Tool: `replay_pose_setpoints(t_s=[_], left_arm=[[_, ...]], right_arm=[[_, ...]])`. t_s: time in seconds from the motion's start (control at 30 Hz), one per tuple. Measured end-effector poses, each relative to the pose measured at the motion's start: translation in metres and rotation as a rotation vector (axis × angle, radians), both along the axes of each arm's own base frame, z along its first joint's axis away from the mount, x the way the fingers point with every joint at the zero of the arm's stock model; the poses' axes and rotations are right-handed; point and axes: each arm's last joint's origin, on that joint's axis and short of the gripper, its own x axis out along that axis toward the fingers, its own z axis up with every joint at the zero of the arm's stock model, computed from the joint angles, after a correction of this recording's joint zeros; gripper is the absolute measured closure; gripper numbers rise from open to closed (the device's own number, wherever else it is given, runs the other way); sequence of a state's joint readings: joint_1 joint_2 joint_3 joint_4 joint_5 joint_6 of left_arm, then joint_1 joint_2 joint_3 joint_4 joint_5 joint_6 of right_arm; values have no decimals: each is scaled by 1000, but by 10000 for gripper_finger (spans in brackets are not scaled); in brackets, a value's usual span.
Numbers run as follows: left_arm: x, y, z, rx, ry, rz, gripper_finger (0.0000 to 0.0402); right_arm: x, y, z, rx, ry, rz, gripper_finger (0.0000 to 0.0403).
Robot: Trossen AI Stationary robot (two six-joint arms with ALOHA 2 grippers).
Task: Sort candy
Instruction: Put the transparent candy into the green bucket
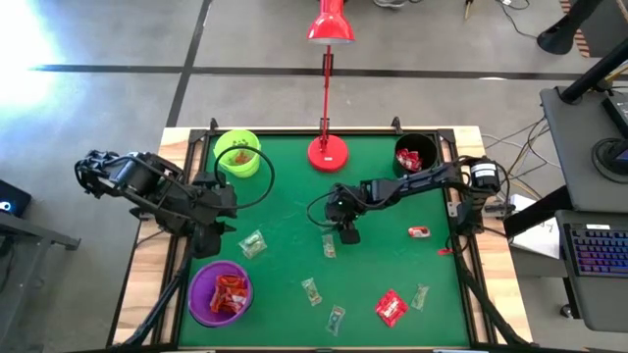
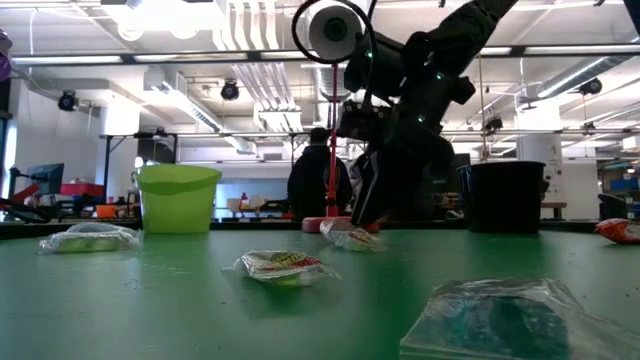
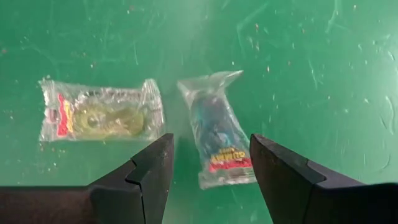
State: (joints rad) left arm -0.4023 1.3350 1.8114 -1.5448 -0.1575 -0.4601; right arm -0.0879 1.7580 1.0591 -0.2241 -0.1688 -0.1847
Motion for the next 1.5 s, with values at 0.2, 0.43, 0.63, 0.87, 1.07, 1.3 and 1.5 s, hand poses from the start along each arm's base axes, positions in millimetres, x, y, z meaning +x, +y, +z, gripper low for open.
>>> replay_pose_setpoints(t_s=[0.2, 0.43, 0.63, 0.87, 1.07, 1.3, 1.5], left_arm=[[1, 1, 0, 39, -15, 14, 278], [1, 1, 0, 42, -16, 14, 278], [1, 1, 0, 41, -18, 14, 278], [1, 1, 0, 40, -18, 14, 278], [1, 1, 0, 39, -18, 16, 278], [0, 1, 0, 40, -13, 16, 278], [0, 2, -1, 54, -6, 22, 278]], right_arm=[[-3, 0, -7, -1, -17, -7, 200], [-7, -4, -12, 9, -19, -58, 200], [-4, -6, -20, 32, -14, -94, 200], [12, -7, -28, 59, 11, -113, 211], [21, -12, -18, 56, -16, -132, 275], [20, -16, -15, 64, 49, -151, 379], [24, -16, -3, 111, 90, -227, 393]])
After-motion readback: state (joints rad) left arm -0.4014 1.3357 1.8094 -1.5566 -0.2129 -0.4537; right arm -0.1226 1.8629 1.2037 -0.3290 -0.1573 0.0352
